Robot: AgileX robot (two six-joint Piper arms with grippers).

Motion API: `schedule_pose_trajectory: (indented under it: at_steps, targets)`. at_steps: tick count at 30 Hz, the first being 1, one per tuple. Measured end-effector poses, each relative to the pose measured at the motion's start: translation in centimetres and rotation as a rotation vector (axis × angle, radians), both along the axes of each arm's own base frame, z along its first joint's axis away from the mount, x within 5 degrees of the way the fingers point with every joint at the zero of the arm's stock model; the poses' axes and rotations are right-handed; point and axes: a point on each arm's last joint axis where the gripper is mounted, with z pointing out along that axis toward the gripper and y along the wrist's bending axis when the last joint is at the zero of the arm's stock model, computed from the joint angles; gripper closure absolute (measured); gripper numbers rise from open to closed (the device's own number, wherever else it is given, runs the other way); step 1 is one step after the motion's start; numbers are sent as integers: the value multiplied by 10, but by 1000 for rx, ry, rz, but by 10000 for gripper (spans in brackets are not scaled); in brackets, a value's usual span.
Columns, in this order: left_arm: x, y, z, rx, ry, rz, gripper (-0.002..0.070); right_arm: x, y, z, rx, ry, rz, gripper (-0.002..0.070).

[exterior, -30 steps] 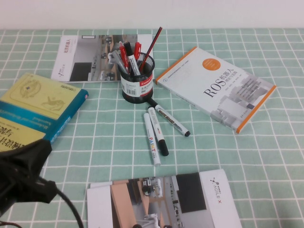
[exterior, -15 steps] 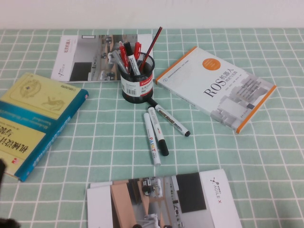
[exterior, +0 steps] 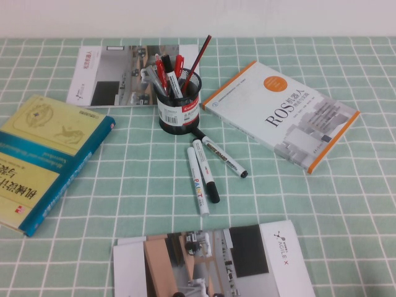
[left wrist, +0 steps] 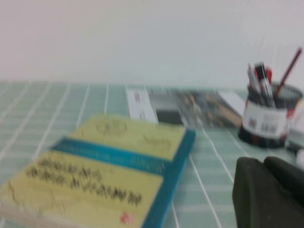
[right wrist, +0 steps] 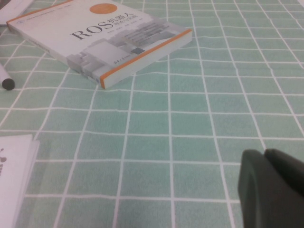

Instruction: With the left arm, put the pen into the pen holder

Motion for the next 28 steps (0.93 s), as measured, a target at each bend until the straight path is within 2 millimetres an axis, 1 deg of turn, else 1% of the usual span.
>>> schedule_pose_trajectory:
  at_steps: [13, 28]
  targets:
    - [-6, -1, -27, 58, 287, -20, 675, 0, 0, 0, 0, 0, 0, 696]
    - [-6, -1, -27, 59, 301, -18, 675, 0, 0, 0, 0, 0, 0, 696]
